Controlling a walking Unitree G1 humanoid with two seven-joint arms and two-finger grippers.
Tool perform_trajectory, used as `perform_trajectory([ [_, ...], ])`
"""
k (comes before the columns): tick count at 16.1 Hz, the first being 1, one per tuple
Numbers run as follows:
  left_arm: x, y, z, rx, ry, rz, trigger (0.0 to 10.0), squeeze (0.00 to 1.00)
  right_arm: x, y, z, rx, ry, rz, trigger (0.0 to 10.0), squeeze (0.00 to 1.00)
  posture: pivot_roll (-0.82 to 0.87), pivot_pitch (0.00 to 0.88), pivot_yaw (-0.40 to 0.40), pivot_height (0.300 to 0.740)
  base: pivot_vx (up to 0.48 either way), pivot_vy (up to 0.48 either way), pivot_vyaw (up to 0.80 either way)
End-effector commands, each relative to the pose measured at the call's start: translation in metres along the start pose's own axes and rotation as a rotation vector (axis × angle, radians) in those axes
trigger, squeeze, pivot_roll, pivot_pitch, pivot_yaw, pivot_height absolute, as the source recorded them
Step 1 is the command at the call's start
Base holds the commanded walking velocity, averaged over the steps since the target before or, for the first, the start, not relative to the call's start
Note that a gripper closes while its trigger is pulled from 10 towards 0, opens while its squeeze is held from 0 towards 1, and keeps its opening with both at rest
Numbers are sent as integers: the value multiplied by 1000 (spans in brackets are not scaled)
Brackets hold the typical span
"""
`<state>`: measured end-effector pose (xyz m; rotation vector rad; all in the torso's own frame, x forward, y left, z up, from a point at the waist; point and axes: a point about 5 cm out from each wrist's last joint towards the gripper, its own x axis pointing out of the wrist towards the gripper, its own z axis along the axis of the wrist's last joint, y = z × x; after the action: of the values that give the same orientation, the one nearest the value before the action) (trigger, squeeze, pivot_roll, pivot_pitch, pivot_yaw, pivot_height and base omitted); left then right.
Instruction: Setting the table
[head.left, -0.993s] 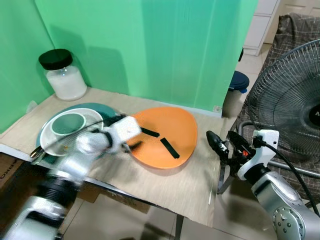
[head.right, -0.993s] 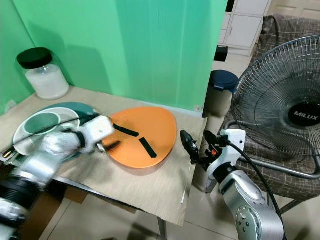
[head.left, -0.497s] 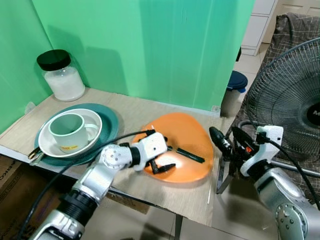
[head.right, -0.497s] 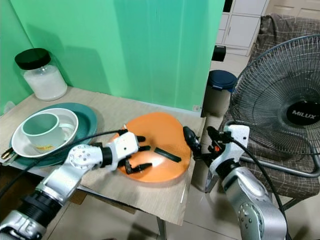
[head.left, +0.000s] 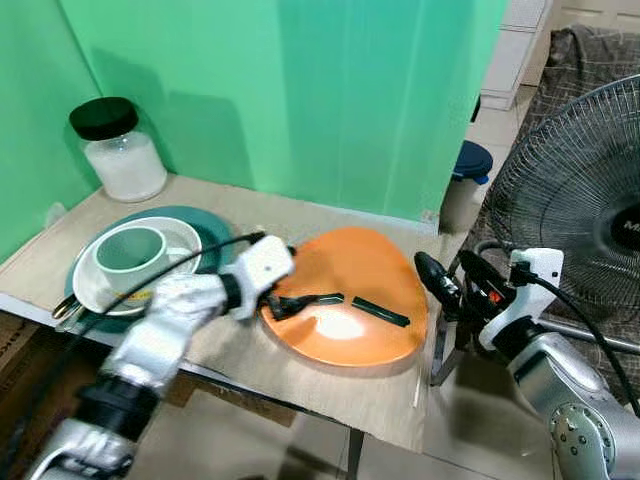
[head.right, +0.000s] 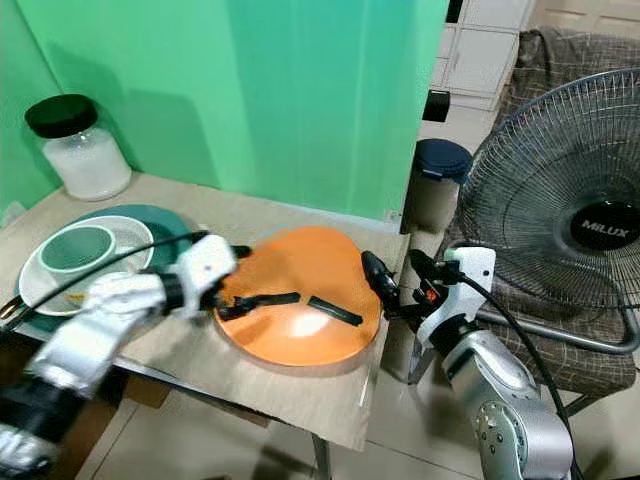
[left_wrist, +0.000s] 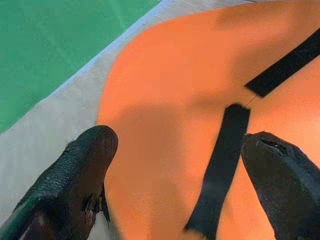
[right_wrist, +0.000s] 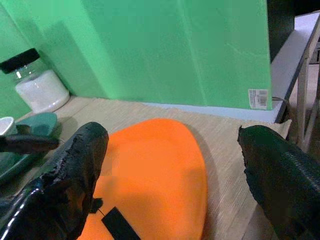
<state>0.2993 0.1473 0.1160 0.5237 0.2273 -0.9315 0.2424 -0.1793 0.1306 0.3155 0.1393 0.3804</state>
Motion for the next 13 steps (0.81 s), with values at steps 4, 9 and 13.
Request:
perform_trajectory([
  [4, -9, -19, -13, -28, 37, -46, 10000, 1000, 2, 0, -2, 8, 17, 21, 10000, 0, 24, 0, 16, 740, 0, 0, 0],
  [9, -12, -34, -16, -28, 46, -49, 10000, 1000, 5, -3, -4, 33, 30, 44, 10000, 0, 20, 0, 6, 740, 0, 0, 0],
  [13, -15, -44, -27, 8, 91, -76, 10000, 1000, 18, -5, -8, 62, 49, 73, 10000, 0, 7, 0, 16, 740, 0, 0, 0],
])
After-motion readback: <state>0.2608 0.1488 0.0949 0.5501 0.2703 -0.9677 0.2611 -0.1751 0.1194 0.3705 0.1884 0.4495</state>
